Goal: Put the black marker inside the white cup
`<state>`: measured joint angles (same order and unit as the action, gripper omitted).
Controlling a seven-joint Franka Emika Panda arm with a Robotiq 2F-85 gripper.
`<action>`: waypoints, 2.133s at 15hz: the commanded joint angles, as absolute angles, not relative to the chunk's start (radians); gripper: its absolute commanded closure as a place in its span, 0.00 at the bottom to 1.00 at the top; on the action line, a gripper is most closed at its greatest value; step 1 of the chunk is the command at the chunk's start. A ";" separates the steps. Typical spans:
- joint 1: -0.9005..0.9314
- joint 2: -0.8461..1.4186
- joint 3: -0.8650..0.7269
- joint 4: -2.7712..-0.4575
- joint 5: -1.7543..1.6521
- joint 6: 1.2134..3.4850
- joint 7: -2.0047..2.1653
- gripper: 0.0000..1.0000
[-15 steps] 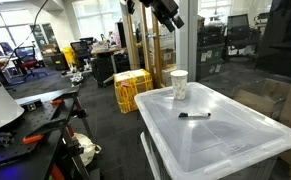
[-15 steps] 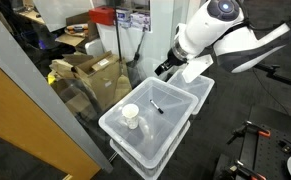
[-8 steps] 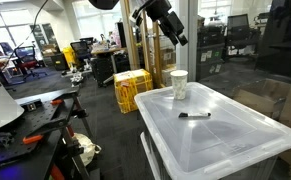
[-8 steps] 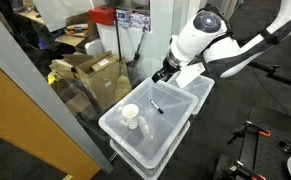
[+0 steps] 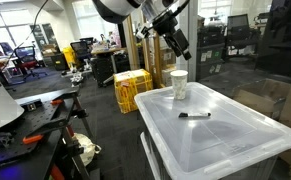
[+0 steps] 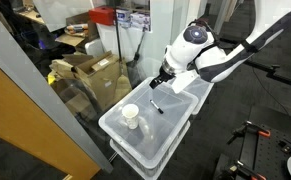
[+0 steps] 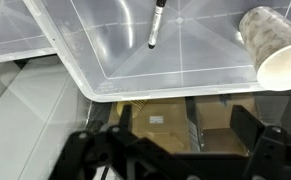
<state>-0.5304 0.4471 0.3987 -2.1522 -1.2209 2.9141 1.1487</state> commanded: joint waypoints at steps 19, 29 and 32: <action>-0.561 0.678 0.392 -2.036 -1.193 2.935 1.102 0.00; -0.575 0.871 0.396 -1.863 -1.180 2.922 1.076 0.00; -0.469 0.879 0.284 -1.843 -0.983 2.978 0.950 0.00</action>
